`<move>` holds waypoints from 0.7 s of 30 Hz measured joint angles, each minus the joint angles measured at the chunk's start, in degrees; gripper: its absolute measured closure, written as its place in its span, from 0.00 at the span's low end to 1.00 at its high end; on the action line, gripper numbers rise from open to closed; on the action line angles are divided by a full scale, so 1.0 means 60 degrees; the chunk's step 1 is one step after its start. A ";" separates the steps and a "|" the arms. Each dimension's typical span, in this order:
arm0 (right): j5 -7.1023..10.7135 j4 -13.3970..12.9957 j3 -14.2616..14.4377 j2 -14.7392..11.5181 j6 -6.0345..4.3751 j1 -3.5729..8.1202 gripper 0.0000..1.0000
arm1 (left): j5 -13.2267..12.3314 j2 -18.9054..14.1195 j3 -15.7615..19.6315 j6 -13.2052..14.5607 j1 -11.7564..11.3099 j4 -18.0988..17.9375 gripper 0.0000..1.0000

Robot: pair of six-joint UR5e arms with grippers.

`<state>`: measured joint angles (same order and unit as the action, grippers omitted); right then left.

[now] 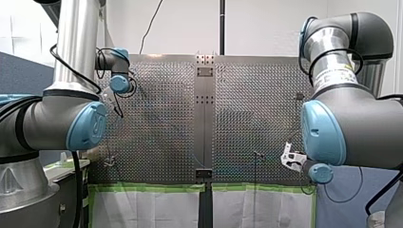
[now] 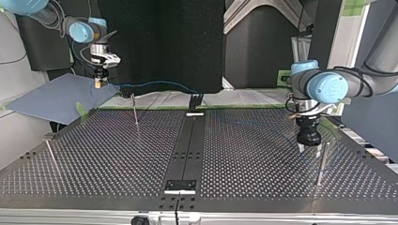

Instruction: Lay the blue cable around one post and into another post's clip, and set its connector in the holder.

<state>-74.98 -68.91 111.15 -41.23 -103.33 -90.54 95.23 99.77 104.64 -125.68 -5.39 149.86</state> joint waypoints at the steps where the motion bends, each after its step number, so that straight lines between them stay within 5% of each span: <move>1: 0.0043 0.0052 -0.0005 -0.0070 0.0059 -0.0001 1.00 | 0.0000 0.0000 0.0000 0.0000 0.0003 0.0000 0.00; 9: 0.0134 0.0394 -0.0013 -0.0691 0.0484 -0.0030 1.00 | 0.0000 0.0000 0.0002 0.0000 0.0009 0.0000 0.00; 21: 0.0045 0.0532 0.0093 -0.1051 0.0672 -0.0032 1.00 | 0.0000 0.0000 0.0001 0.0001 0.0011 0.0000 0.00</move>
<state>-74.71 -65.72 111.71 -47.54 -99.30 -90.74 95.22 99.78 104.65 -125.67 -5.33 149.87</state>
